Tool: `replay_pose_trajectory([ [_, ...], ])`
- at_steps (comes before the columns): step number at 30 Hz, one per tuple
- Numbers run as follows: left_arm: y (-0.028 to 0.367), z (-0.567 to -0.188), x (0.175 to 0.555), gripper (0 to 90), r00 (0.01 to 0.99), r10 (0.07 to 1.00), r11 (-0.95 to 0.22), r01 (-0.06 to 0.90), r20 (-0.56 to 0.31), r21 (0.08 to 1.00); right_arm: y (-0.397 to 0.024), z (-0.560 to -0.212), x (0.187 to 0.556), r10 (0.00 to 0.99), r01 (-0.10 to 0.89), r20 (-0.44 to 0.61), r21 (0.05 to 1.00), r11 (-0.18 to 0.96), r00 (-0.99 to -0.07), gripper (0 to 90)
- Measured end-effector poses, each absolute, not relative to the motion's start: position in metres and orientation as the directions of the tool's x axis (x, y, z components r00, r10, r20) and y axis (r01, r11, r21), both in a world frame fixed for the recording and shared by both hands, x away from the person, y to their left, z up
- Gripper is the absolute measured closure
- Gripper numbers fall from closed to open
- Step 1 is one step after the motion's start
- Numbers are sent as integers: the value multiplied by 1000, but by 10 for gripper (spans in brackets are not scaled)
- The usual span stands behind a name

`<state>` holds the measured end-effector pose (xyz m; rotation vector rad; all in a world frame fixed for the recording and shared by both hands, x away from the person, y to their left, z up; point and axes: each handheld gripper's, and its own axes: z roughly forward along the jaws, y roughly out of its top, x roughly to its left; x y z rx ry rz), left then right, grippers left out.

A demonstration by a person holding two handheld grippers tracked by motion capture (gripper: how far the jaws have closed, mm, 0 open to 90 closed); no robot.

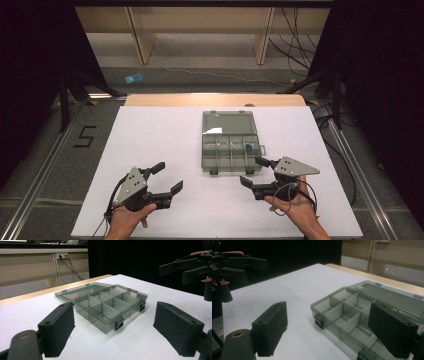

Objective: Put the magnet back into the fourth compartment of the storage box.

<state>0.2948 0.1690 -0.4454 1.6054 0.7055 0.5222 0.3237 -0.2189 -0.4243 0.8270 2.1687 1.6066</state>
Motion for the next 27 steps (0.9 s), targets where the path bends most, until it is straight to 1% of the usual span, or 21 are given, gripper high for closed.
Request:
replay_pose_trajectory([
  [4, 169, -445, 295, 164, 712, 700, -69, 148, -58, 987, -220, -425, 321, 623, 267, 82, 941, 209, -778, 172],
  [6, 169, -445, 295, 164, 712, 700, -70, 148, -57, 986, -219, -426, 320, 620, 259, 87, 946, 193, -780, 172],
  [7, 169, -445, 295, 164, 712, 700, -70, 149, -58, 986, -220, -426, 319, 626, 251, 71, 946, 205, -777, 172],
  [12, 169, -445, 294, 164, 711, 700, -67, 151, -62, 986, -222, -426, 316, 625, 262, 75, 941, 213, -777, 166],
  [13, 169, -445, 294, 164, 711, 700, -66, 151, -62, 986, -222, -427, 317, 629, 246, 63, 947, 208, -775, 166],
  [16, 169, -445, 294, 164, 712, 700, -66, 150, -62, 986, -223, -427, 314, 631, 270, 84, 941, 205, -772, 164],
  [19, 169, -445, 294, 164, 713, 699, -65, 150, -62, 987, -224, -427, 314, 634, 251, 66, 946, 207, -771, 161],
  [20, 169, -445, 293, 164, 713, 698, -66, 151, -63, 986, -224, -428, 312, 628, 269, 89, 943, 197, -773, 160],
  [23, 168, -445, 293, 164, 714, 697, -68, 152, -62, 986, -228, -427, 311, 636, 262, 70, 942, 212, -768, 160],
  [24, 168, -445, 293, 164, 716, 696, -73, 148, -57, 986, -228, -427, 310, 630, 274, 91, 941, 200, -771, 159],
  [27, 168, -445, 293, 164, 716, 695, -71, 149, -58, 986, -231, -427, 307, 636, 281, 93, 938, 202, -766, 159],
])
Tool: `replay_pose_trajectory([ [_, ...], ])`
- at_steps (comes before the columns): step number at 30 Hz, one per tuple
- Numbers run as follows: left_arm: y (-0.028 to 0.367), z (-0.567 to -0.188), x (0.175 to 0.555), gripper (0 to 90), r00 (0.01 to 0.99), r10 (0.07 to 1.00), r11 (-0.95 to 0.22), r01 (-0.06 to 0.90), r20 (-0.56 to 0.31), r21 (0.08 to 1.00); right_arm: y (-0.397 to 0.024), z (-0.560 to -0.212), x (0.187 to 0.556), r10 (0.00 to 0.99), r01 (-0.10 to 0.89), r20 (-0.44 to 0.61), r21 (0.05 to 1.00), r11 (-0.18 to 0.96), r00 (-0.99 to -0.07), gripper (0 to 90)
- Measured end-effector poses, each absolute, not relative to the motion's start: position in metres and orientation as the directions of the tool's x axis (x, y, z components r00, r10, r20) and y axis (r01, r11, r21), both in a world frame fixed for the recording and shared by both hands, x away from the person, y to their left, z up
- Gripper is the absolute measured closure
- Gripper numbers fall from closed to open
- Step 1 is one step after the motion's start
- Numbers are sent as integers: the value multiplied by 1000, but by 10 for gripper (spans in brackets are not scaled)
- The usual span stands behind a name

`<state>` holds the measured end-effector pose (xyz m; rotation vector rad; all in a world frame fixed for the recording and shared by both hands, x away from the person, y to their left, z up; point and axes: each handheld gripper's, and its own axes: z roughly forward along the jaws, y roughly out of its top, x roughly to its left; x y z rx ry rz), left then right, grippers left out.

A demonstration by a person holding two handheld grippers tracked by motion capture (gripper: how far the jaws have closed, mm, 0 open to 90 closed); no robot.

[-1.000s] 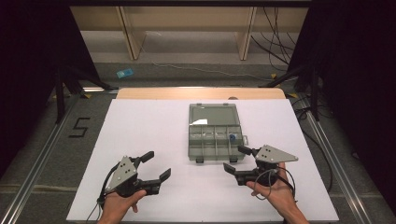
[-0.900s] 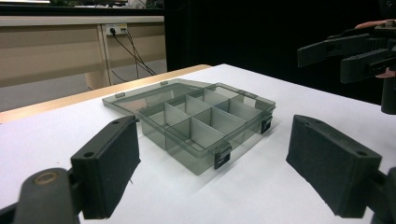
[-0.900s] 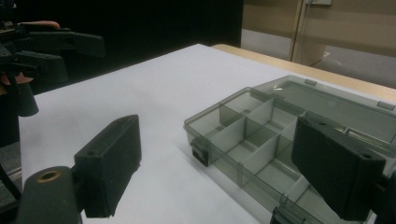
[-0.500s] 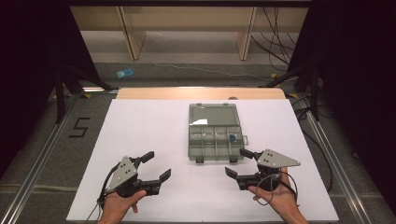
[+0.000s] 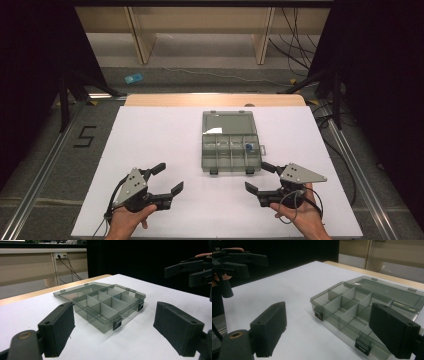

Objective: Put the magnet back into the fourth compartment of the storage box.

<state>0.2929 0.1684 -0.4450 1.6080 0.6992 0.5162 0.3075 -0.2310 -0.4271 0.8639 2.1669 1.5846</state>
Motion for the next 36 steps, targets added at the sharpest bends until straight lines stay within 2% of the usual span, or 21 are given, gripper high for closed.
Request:
replay_pose_trajectory([
  [18, 168, -444, 293, 164, 716, 696, -67, 148, -60, 987, -239, -428, 301, 654, 301, 93, 930, 212, -751, 160],
  [20, 168, -444, 293, 164, 717, 694, -71, 146, -56, 987, -238, -429, 302, 656, 274, 80, 941, 199, -751, 160],
  [36, 168, -444, 293, 164, 717, 694, -68, 147, -59, 987, -236, -428, 300, 650, 271, 68, 938, 218, -757, 161],
])
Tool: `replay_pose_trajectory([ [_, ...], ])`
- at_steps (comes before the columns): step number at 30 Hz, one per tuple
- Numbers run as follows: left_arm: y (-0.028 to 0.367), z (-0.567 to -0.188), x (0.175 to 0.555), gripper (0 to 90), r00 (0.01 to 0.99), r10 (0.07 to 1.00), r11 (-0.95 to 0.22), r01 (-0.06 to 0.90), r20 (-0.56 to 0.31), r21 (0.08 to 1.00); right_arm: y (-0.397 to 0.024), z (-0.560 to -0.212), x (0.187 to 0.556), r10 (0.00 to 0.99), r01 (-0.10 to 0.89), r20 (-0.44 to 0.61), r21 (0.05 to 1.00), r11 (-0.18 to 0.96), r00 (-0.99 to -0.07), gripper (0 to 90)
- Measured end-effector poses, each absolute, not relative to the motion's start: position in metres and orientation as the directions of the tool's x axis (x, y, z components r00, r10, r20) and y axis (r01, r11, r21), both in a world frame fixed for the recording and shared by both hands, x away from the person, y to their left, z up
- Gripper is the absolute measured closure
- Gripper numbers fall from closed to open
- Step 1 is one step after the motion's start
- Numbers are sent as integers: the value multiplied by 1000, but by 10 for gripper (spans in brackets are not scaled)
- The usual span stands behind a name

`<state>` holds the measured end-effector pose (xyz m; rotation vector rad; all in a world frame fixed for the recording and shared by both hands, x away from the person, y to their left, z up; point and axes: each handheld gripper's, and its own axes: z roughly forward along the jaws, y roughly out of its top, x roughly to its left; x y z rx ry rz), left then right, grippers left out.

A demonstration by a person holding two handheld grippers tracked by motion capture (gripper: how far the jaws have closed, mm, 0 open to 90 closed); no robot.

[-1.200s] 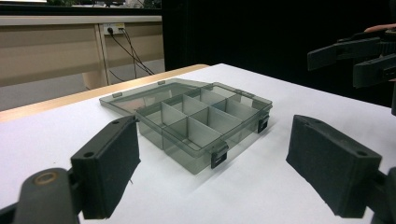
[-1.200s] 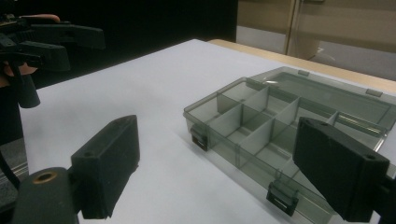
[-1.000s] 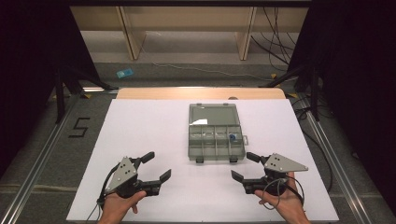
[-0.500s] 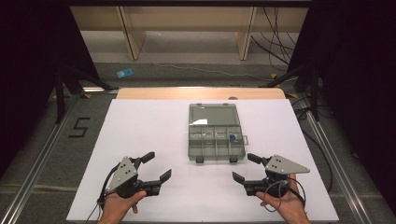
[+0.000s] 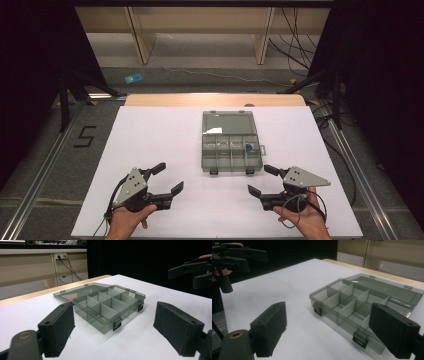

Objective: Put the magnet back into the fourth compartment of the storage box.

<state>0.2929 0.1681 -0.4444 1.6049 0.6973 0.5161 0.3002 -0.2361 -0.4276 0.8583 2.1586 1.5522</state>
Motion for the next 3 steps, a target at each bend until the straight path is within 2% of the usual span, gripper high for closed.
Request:
replay_pose_trajectory([
  [3, 168, -444, 293, 164, 717, 695, -69, 146, -57, 987, -236, -428, 300, 649, 270, 64, 937, 223, -758, 161],
])
